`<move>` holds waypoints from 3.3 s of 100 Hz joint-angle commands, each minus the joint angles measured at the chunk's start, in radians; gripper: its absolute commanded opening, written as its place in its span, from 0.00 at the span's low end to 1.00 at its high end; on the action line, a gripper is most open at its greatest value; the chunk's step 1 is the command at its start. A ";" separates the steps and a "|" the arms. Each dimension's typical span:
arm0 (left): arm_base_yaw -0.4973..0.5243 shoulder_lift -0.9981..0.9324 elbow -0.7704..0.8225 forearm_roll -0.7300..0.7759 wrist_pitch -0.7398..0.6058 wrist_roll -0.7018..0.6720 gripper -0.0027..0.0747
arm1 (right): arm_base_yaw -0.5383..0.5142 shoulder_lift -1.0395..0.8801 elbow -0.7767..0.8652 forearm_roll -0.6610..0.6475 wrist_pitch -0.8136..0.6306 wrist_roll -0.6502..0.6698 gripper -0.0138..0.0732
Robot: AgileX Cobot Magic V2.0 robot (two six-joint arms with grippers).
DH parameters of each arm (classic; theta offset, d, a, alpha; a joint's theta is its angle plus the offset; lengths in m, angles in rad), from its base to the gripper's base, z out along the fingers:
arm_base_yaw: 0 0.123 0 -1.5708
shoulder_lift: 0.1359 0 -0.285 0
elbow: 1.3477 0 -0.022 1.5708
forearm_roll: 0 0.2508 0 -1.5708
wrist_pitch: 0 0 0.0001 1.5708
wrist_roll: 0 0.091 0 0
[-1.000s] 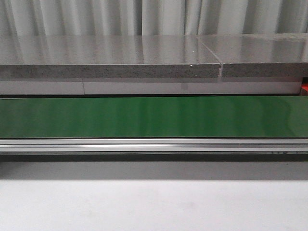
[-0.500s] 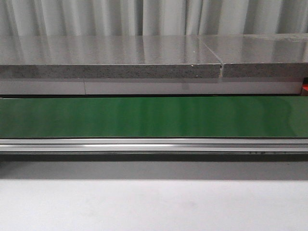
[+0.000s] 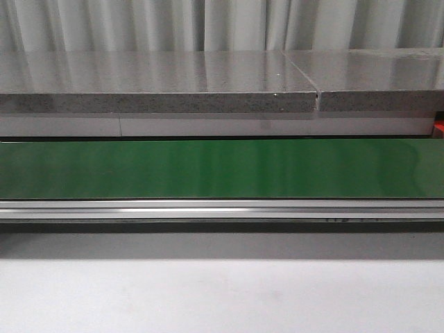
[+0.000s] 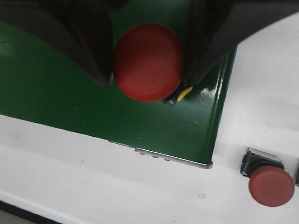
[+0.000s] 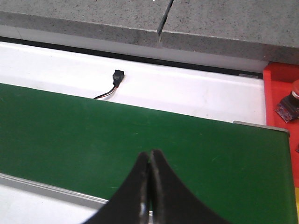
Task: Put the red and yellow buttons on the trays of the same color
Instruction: 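Lower the left gripper onto another red button, grasp it, lift over belt, then set the red button on the belt and open the left gripper, then lower the left gripper onto a yellow button and grasp it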
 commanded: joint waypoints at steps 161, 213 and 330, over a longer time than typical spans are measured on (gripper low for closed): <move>0.080 0.008 -0.122 -0.008 -0.045 -0.005 0.78 | 0.003 -0.005 -0.026 0.018 -0.055 -0.006 0.08; 0.239 0.124 -0.122 0.093 -0.075 -0.030 0.78 | 0.003 -0.005 -0.026 0.018 -0.055 -0.006 0.08; 0.243 0.405 -0.242 0.152 -0.256 -0.056 0.77 | 0.003 -0.005 -0.026 0.018 -0.054 -0.006 0.08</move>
